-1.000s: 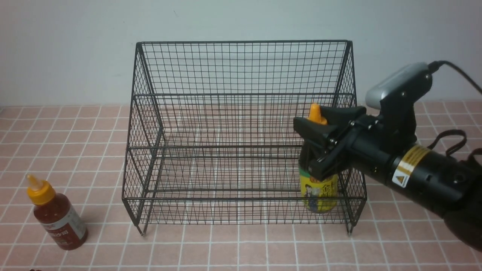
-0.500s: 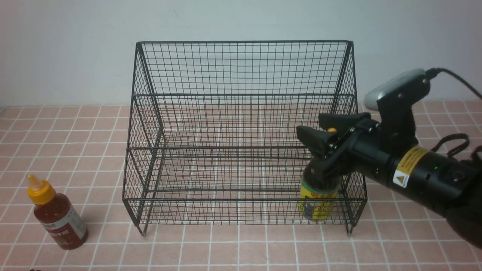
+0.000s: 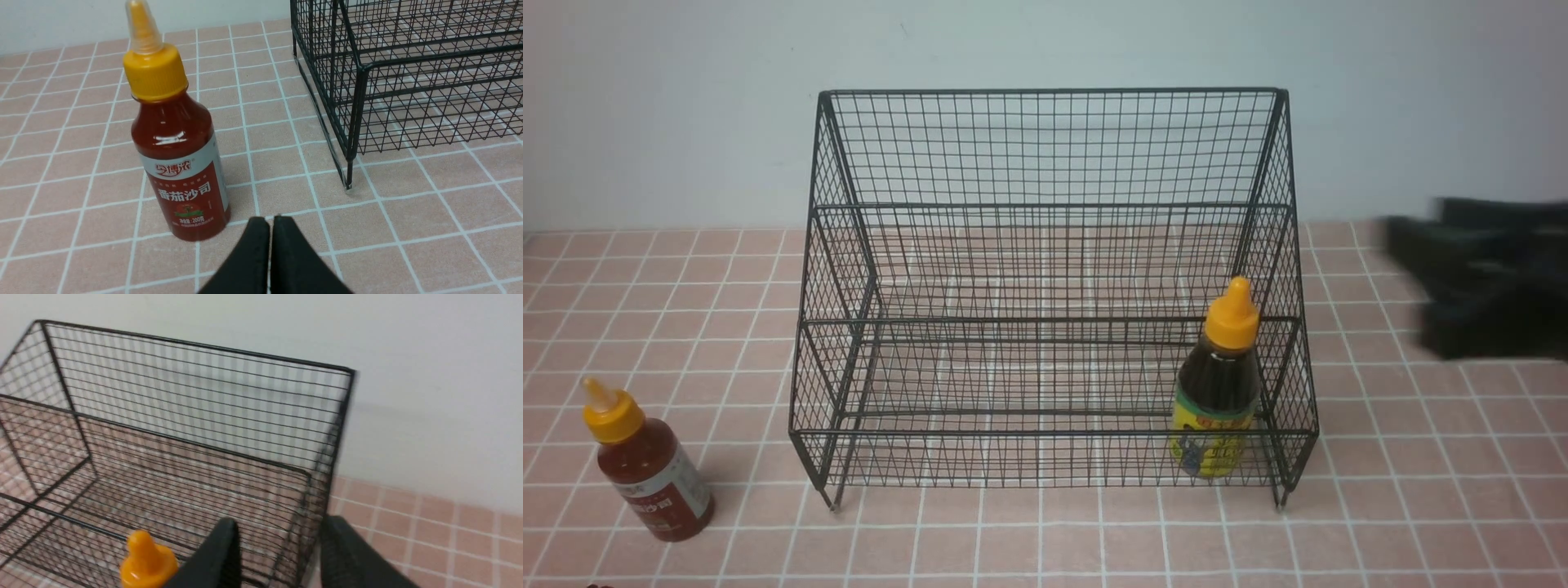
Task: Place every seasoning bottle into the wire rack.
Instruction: Use the left arm to grab the condiment bottle closest to it
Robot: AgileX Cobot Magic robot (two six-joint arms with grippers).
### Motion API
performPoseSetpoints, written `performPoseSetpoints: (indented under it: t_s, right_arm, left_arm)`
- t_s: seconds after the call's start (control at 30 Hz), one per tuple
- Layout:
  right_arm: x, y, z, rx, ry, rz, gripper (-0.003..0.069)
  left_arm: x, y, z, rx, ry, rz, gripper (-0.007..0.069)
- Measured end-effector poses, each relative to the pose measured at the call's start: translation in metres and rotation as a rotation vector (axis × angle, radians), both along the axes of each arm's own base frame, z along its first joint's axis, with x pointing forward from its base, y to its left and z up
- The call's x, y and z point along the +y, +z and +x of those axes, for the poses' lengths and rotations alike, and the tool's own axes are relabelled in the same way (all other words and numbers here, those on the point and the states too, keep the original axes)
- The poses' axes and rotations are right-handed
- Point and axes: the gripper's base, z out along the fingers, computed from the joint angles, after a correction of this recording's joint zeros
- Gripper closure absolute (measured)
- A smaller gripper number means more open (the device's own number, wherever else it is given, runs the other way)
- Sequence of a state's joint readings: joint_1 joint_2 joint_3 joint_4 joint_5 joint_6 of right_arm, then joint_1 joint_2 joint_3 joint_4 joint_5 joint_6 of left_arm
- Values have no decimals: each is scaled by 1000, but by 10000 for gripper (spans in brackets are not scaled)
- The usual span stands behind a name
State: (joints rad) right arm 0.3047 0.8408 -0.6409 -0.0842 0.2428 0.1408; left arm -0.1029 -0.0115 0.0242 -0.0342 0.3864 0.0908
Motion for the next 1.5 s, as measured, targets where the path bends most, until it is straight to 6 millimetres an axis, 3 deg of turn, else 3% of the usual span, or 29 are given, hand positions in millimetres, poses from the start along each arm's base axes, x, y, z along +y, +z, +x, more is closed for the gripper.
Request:
performPoseSetpoints:
  t_s: [0.07,0.13,0.3,0.5,0.7,1.27,1.4,1.47,1.5]
  right_arm:
    - [-20,1,-24,6,-84,0,606]
    - [-33,1,-43,-27,-147,15,645]
    - [-50,-24,-95,-117,-266,87,671]
    - [-50,-74,-119,-144,-285,168,671]
    - [-51,-73,-129,-265,-277,193,672]
    - [-51,-76,-129,-263,-280,135,672]
    - [-53,-97,-125,-215,-285,18,672]
    - [-53,-124,-120,-139,-282,-31,672]
    - [-53,-124,-120,-138,-282,-32,672]
  left_arm:
    - [0,0,0,0,0,0,634]
    - [0,0,0,0,0,0,634]
    - [0,0,0,0,0,0,634]
    - [0,0,0,0,0,0,634]
    - [0,0,0,0,0,0,634]
    - [0,0,0,0,0,0,634]
    - [0,0,0,0,0,0,634]
    - [0,0,0,0,0,0,634]
    - [0,0,0,0,0,0,634]
